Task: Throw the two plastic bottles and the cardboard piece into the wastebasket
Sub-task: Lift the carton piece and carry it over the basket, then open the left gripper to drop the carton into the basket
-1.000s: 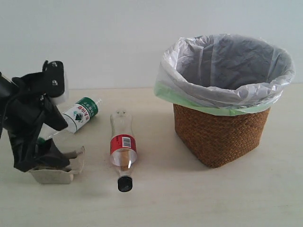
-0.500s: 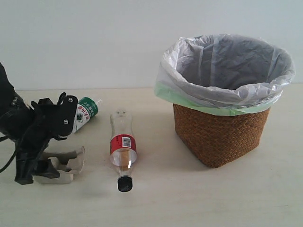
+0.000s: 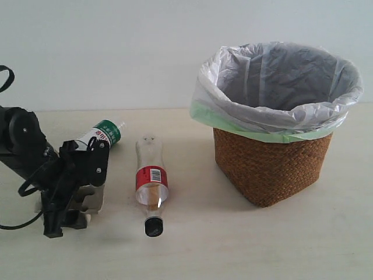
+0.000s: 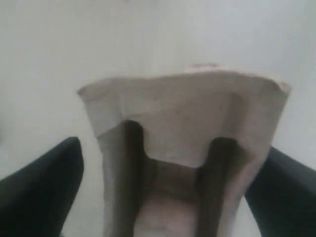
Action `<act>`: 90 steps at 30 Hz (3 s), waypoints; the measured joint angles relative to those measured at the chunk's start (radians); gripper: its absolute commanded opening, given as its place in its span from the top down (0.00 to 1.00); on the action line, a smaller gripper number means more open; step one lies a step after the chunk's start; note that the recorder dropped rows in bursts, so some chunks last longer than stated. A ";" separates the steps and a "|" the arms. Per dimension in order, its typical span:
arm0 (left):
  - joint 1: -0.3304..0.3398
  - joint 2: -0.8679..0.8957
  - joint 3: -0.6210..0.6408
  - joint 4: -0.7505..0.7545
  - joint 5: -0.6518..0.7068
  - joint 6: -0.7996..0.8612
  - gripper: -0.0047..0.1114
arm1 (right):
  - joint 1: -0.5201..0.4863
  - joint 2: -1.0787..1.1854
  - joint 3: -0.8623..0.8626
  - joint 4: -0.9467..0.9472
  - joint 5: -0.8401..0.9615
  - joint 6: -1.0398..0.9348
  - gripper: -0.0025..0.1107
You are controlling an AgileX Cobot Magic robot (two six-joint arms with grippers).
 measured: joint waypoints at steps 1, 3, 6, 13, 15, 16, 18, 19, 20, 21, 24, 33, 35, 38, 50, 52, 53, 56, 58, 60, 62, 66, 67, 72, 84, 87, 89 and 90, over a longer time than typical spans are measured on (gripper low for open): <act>0.000 0.013 0.000 0.000 -0.005 0.000 0.30 | 0.000 0.000 0.000 0.000 0.000 0.000 0.98; 0.000 0.023 -0.002 0.002 -0.011 0.000 0.32 | 0.000 0.000 0.000 0.000 0.000 0.000 0.98; 0.000 0.025 -0.002 0.002 -0.013 -0.002 0.47 | 0.000 0.000 0.000 0.000 0.000 0.000 0.98; 0.000 0.018 -0.002 0.010 -0.027 -0.064 0.92 | 0.000 0.000 0.000 0.000 0.000 0.000 0.98; 0.000 -0.001 -0.002 0.011 -0.027 -0.094 0.92 | 0.000 0.000 0.000 0.000 0.000 0.000 0.98; 0.000 -0.015 -0.002 0.011 -0.027 -0.115 0.92 | 0.000 0.000 0.000 0.000 0.000 0.000 0.98; 0.000 -0.046 -0.002 0.011 -0.027 -0.165 0.93 | 0.000 0.000 0.000 0.000 0.000 0.000 0.98; 0.000 -0.065 -0.002 0.011 -0.027 -0.192 0.93 | 0.000 0.000 0.000 0.000 0.000 0.000 0.98; 0.000 -0.085 -0.002 0.014 -0.027 -0.225 0.93 | 0.000 0.000 0.000 0.000 0.000 0.000 0.98; 0.000 -0.103 -0.002 0.017 -0.030 -0.259 0.93 | 0.000 0.000 0.000 0.000 0.000 0.000 0.98; 0.000 -0.171 -0.002 0.100 -0.056 -0.438 0.93 | 0.000 0.000 0.000 0.000 0.000 0.000 0.98; 0.000 -0.384 -0.002 0.922 -0.038 -1.463 0.93 | 0.000 0.000 0.000 0.000 0.000 0.000 0.98; 0.000 -0.413 -0.002 1.155 0.033 -1.717 0.93 | 0.000 0.000 0.000 0.000 0.000 0.000 0.98; 0.000 -0.434 -0.003 1.415 0.225 -2.030 0.93 | 0.000 0.000 0.000 0.000 0.000 0.000 0.98; 0.058 -0.438 -0.093 1.527 0.501 -2.116 0.93 | 0.000 0.000 0.000 0.000 0.000 0.000 0.98; 0.081 -0.438 -0.139 1.478 0.501 -2.084 0.93 | 0.000 0.000 0.000 0.000 0.000 0.000 0.98; 0.101 -0.438 -0.168 1.428 0.494 -2.054 0.93 | 0.000 0.000 0.000 0.000 0.000 0.000 0.98; 0.156 -0.438 -0.264 1.230 0.456 -1.955 0.93 | 0.000 0.000 0.000 0.000 0.000 0.000 0.98; 0.202 -0.438 -0.320 1.075 0.426 -1.881 0.93 | 0.000 0.000 0.000 0.000 0.000 0.000 0.98; 0.243 -0.436 -0.371 0.927 0.408 -1.801 0.93 | 0.000 0.000 0.000 0.000 0.000 0.000 0.98; 0.282 -0.428 -0.418 0.790 0.397 -1.731 0.93 | 0.000 0.000 0.000 0.000 0.000 0.000 0.98; 0.325 -0.412 -0.453 0.650 0.393 -1.653 0.93 | 0.000 0.000 0.000 0.000 0.000 0.000 0.98; 0.329 -0.410 -0.454 0.640 0.393 -1.648 0.93 | 0.000 0.000 0.000 0.000 0.000 0.000 0.98; 0.335 -0.382 -0.458 0.654 0.409 -1.623 0.93 | 0.000 0.000 0.000 0.000 0.000 0.000 0.98; 0.229 -0.159 -0.430 0.192 0.286 -1.353 0.92 | 0.000 0.000 0.000 0.000 0.000 0.000 0.98; 0.107 -0.090 -0.513 -0.196 0.252 -1.116 0.79 | 0.000 0.000 0.000 0.000 0.000 0.000 0.98; 0.018 -0.031 -0.646 -0.419 0.287 -0.988 0.56 | 0.000 0.000 0.000 0.000 0.000 0.000 0.98; -0.024 -0.007 -0.709 -0.484 0.300 -0.956 0.29 | 0.000 0.000 0.000 0.000 0.000 0.000 0.98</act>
